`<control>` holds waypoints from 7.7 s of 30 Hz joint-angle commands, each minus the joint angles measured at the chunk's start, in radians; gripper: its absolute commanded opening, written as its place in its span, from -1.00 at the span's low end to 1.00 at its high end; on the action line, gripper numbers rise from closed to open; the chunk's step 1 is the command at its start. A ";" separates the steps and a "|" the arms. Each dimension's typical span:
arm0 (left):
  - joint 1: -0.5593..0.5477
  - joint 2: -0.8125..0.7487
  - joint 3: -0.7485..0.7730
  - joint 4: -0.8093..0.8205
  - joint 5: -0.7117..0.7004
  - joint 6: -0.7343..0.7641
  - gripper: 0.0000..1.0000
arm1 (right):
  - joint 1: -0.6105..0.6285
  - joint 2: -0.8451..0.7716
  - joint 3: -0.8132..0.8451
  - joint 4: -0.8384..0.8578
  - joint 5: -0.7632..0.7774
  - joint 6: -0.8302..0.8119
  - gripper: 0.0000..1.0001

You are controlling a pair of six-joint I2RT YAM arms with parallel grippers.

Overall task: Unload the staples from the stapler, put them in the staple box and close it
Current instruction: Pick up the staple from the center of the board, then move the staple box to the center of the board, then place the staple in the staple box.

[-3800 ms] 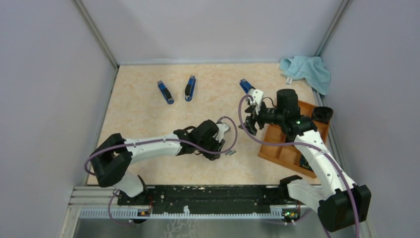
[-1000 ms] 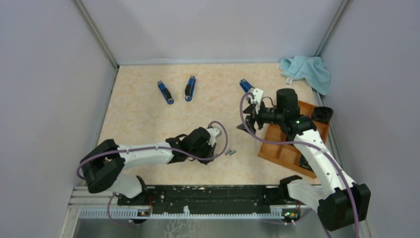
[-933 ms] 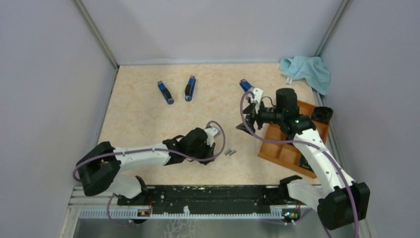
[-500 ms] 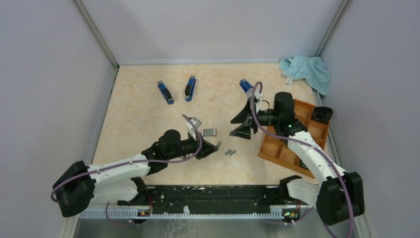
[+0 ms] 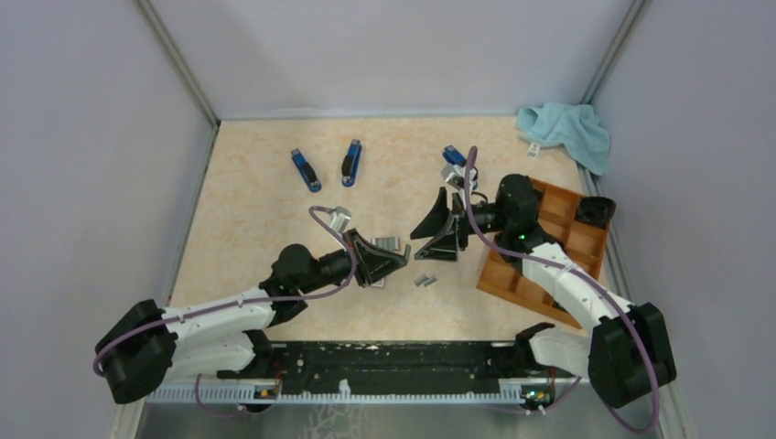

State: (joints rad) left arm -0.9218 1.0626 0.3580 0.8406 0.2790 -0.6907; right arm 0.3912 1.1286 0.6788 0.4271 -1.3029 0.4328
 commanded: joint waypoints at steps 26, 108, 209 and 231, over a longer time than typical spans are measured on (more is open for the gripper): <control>0.010 0.053 -0.022 0.209 0.055 -0.082 -0.54 | 0.044 0.025 -0.008 0.140 0.005 0.121 -0.33; 0.419 0.713 0.589 -0.915 0.092 0.366 -0.60 | 0.031 -0.051 0.143 -0.503 0.255 -0.454 -0.86; 0.380 -0.013 -0.250 -0.002 -0.290 0.193 -0.23 | 0.346 0.389 0.342 -0.572 0.988 -0.766 -0.81; 0.383 0.266 -0.401 0.606 -0.278 0.132 0.44 | 0.379 0.583 0.399 -0.581 1.014 -0.685 -0.81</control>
State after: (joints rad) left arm -0.5426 1.3170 0.0135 1.2835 0.0067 -0.5404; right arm 0.7563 1.6997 1.0363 -0.1757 -0.3073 -0.2710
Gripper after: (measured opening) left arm 0.717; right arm 0.147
